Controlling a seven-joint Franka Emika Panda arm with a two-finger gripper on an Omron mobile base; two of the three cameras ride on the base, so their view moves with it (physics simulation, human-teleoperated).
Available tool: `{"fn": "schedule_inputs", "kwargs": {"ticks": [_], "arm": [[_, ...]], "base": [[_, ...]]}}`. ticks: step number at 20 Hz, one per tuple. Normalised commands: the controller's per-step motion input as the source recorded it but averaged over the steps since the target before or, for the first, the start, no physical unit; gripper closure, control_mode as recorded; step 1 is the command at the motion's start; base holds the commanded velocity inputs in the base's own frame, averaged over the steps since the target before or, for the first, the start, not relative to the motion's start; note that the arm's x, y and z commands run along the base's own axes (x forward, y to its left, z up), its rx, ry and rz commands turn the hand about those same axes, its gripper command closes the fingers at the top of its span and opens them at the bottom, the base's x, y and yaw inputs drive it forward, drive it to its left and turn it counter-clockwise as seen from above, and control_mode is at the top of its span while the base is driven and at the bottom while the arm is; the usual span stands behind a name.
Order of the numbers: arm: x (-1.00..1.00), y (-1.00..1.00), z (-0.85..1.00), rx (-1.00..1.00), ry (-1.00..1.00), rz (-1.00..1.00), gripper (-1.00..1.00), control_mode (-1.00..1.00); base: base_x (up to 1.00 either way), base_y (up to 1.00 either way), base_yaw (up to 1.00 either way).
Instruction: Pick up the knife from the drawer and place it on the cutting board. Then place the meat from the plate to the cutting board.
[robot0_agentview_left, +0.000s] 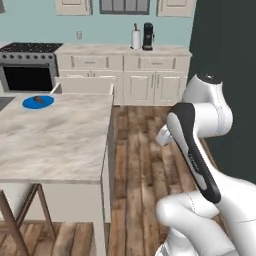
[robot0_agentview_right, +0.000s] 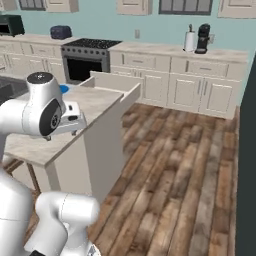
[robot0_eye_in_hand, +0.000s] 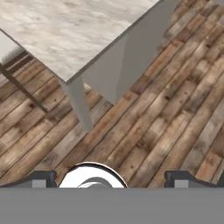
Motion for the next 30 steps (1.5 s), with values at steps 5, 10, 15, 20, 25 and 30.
{"fn": "schedule_inputs", "kwargs": {"ticks": [5, 10, 15, 20, 25, 30], "arm": [[0.0, 0.0, 0.0, 0.0, 0.0, 0.0, -1.0, 1.0], [0.0, 0.0, 0.0, 0.0, 0.0, 0.0, -1.0, 1.0], [0.0, 0.0, 0.0, 0.0, 0.0, 0.0, -1.0, 1.0], [0.0, 0.0, 0.0, 0.0, 0.0, 0.0, -1.0, 1.0], [0.0, 0.0, 0.0, 0.0, 0.0, 0.0, -1.0, 1.0], [0.0, 0.0, 0.0, 0.0, 0.0, 0.0, -1.0, 1.0]], "base": [[1.0, -1.0, 0.33], [1.0, -1.0, 0.34], [1.0, -1.0, 0.35], [1.0, -1.0, 0.37], [0.8, -1.0, 0.31], [0.72, -1.0, 0.28]]}}
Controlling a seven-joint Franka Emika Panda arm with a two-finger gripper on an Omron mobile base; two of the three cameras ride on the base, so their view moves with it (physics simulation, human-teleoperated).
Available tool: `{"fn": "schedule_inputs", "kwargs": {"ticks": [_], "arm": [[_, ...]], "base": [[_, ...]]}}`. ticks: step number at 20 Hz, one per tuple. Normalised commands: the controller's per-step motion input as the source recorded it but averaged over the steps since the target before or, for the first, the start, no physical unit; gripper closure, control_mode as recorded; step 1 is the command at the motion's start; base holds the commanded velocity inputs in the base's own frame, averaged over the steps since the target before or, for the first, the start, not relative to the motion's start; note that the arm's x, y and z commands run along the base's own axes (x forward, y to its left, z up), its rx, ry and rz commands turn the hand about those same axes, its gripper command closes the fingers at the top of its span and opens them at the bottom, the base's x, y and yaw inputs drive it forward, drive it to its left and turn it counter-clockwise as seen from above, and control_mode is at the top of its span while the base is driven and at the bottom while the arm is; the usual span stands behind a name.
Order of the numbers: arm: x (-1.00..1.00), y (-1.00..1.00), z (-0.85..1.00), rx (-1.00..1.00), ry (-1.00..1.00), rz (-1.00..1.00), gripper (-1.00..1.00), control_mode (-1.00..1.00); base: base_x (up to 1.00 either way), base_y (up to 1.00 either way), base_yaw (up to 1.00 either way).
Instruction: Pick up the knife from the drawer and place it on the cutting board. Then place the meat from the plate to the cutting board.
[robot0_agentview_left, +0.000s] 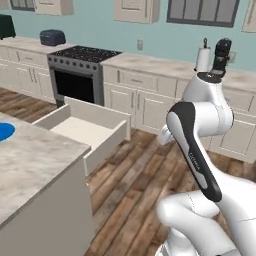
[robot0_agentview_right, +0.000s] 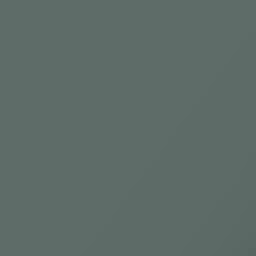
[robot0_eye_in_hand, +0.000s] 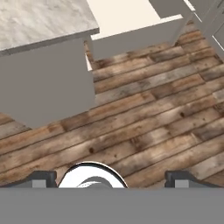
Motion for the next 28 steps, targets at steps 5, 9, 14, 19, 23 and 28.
{"fn": "schedule_inputs", "kwargs": {"ticks": [5, 9, 14, 19, 23, 28], "arm": [[0.0, 0.0, 0.0, 0.0, 0.0, 0.0, -1.0, 1.0], [0.0, 0.0, 0.0, 0.0, 0.0, 0.0, -1.0, 1.0], [0.0, 0.0, 0.0, 0.0, 0.0, 0.0, -1.0, 1.0], [0.0, 0.0, 0.0, 0.0, 0.0, 0.0, -1.0, 1.0], [0.0, 0.0, 0.0, 0.0, 0.0, 0.0, -1.0, 1.0], [0.0, 0.0, 0.0, 0.0, 0.0, 0.0, -1.0, 1.0]], "base": [[0.73, -1.0, 0.29], [0.92, -1.0, 0.32], [1.0, -1.0, 0.37], [0.93, -1.0, 0.36], [0.88, -1.0, 0.41], [0.85, -0.98, 0.49]]}}
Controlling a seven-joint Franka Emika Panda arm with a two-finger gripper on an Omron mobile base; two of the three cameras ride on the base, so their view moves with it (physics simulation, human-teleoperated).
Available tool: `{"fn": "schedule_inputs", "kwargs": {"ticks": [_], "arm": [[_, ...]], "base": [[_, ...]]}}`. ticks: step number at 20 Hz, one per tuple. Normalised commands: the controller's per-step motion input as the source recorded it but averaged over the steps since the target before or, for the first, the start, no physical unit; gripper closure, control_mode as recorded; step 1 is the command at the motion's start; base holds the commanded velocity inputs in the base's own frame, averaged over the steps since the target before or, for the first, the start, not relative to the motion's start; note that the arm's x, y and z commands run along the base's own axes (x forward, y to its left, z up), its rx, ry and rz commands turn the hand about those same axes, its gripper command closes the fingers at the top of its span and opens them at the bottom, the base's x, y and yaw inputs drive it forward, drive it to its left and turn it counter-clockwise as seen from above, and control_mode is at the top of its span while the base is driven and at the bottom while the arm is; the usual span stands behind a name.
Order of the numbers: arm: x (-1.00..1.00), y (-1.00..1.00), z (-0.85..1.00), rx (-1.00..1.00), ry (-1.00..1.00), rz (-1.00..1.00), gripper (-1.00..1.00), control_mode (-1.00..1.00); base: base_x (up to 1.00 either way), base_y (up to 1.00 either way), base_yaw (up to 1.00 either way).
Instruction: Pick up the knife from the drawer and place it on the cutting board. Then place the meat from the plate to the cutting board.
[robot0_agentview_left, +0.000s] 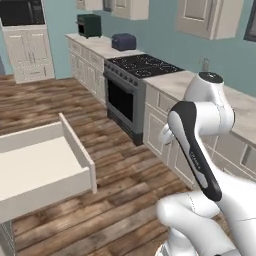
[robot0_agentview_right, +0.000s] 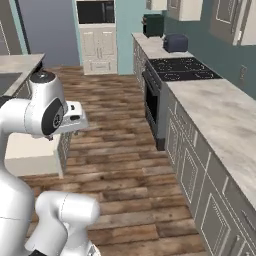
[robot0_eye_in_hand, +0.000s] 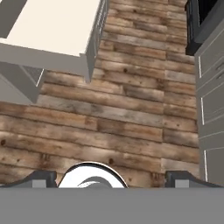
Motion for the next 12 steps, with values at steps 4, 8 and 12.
{"fn": "schedule_inputs", "kwargs": {"ticks": [4, 8, 12], "arm": [[0.0, 0.0, 0.0, 0.0, 0.0, 0.0, -1.0, 1.0], [0.0, 0.0, 0.0, 0.0, 0.0, 0.0, -1.0, 1.0], [0.0, 0.0, 0.0, 0.0, 0.0, 0.0, -1.0, 1.0]], "base": [[0.89, -0.86, 0.53], [0.97, -0.8, 0.54], [1.0, -0.73, 0.56]]}}
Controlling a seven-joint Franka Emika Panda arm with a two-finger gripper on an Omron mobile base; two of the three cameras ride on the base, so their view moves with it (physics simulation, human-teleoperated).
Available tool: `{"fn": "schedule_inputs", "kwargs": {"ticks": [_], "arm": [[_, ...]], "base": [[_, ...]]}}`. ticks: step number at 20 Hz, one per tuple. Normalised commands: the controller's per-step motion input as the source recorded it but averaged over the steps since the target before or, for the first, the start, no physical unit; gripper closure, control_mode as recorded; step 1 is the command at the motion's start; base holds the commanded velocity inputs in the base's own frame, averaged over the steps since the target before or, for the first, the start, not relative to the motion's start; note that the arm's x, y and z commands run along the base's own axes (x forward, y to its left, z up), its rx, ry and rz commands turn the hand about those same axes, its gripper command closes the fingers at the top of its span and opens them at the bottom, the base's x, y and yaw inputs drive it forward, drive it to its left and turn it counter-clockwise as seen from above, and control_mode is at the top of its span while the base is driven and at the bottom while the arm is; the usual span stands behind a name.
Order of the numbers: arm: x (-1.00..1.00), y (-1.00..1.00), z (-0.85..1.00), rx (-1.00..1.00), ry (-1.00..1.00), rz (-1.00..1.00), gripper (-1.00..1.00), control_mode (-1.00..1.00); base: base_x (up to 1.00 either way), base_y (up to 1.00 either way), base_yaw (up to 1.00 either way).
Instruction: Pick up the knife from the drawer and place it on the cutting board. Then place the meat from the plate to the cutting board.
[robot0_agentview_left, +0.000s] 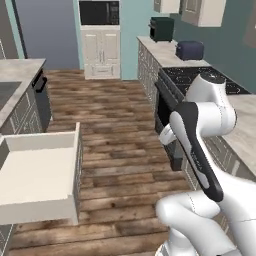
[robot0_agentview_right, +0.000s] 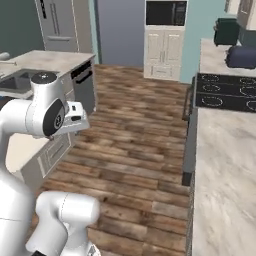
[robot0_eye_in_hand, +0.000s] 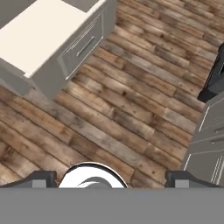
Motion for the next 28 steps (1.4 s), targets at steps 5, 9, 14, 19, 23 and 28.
{"fn": "schedule_inputs", "kwargs": {"ticks": [5, 9, 14, 19, 23, 28], "arm": [[0.0, 0.0, 0.0, 0.0, 0.0, 0.0, -1.0, 1.0], [0.0, 0.0, 0.0, 0.0, 0.0, 0.0, -1.0, 1.0], [0.0, 0.0, 0.0, 0.0, 0.0, 0.0, -1.0, 1.0], [0.0, 0.0, 0.0, 0.0, 0.0, 0.0, -1.0, 1.0], [0.0, 0.0, 0.0, 0.0, 0.0, 0.0, -1.0, 1.0], [0.0, 0.0, 0.0, 0.0, 0.0, 0.0, -1.0, 1.0]], "base": [[0.95, -0.79, 0.55], [0.91, -0.83, 0.54], [0.89, -0.87, 0.53], [0.61, -0.99, 0.46], [0.51, -1.0, 0.43], [0.73, -0.06, 0.12]]}}
